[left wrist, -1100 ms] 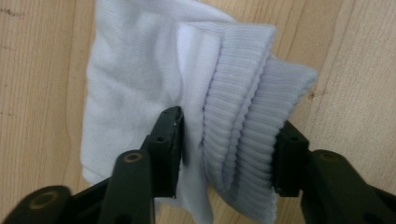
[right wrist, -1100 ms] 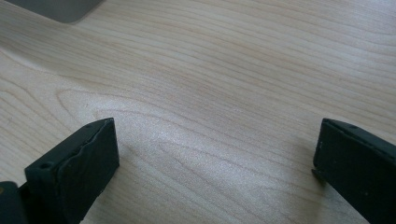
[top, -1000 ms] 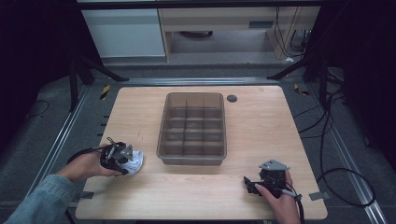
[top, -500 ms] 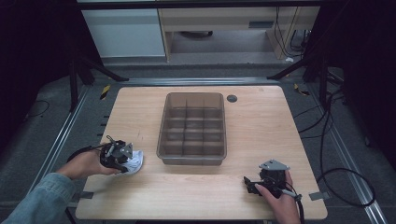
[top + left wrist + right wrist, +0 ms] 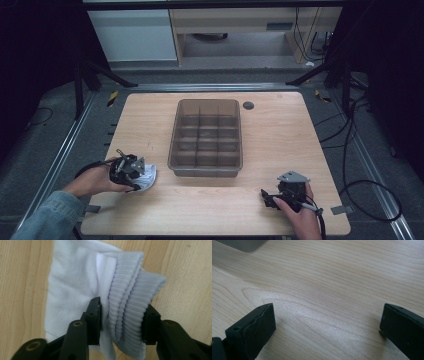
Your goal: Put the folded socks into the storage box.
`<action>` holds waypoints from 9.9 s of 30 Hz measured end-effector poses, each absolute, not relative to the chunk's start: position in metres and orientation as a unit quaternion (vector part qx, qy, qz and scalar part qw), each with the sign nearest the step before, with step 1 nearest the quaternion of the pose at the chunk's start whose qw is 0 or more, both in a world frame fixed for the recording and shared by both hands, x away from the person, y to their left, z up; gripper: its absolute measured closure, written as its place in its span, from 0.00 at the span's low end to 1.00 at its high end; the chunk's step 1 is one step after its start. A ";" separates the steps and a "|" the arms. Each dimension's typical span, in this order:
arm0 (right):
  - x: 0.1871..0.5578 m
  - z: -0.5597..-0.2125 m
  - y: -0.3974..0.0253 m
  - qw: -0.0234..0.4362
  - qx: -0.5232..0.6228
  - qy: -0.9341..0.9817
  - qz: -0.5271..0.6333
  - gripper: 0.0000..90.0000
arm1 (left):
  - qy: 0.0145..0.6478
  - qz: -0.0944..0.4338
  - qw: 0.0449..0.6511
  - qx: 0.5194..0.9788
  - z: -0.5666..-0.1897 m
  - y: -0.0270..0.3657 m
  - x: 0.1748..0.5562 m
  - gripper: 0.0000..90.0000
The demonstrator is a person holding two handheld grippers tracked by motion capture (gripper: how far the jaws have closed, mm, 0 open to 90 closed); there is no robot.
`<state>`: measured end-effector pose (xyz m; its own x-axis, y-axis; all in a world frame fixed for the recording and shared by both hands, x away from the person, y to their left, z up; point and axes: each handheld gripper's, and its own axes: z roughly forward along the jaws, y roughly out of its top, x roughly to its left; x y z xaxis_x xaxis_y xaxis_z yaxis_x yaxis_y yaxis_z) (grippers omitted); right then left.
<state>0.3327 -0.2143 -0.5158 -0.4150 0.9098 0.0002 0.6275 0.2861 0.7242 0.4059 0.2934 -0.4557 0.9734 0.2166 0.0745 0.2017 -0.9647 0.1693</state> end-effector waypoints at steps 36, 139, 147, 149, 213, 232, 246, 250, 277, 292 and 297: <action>0.333 -0.516 -0.214 0.213 0.497 0.773 0.331 0.00 | 0.120 0.122 0.080 0.982 -0.462 0.271 0.400 0.69; 0.333 -0.516 -0.215 0.215 0.493 0.776 0.330 0.00 | 0.003 0.047 0.076 0.996 -0.361 0.143 0.451 0.74; 0.333 -0.516 -0.215 0.214 0.493 0.776 0.330 0.00 | -0.004 0.025 0.065 0.998 -0.376 0.136 0.452 0.74; 0.333 -0.516 -0.215 0.213 0.493 0.776 0.330 0.00 | -0.006 0.021 0.065 0.998 -0.378 0.135 0.451 0.74; 0.333 -0.516 -0.215 0.214 0.491 0.777 0.331 0.00 | 0.024 0.070 0.149 0.986 -0.314 0.142 0.474 0.86; 0.333 -0.516 -0.215 0.214 0.491 0.777 0.330 0.00 | 0.020 0.052 0.110 0.992 -0.346 0.130 0.486 0.99; 0.333 -0.516 -0.215 0.213 0.491 0.777 0.331 0.00 | 0.019 0.035 0.091 0.995 -0.371 0.132 0.481 1.00; 0.333 -0.516 -0.215 0.214 0.491 0.777 0.330 0.00 | 0.017 0.031 0.087 0.996 -0.376 0.133 0.481 1.00; 0.333 -0.516 -0.215 0.213 0.492 0.776 0.332 0.00 | 0.026 0.014 0.065 0.997 -0.408 0.138 0.475 0.99; 0.333 -0.516 -0.215 0.213 0.491 0.777 0.332 0.00 | 0.041 -0.001 0.056 0.998 -0.427 0.136 0.478 1.00; 0.333 -0.516 -0.215 0.212 0.492 0.776 0.332 0.00 | 0.046 -0.009 0.052 0.998 -0.433 0.135 0.480 1.00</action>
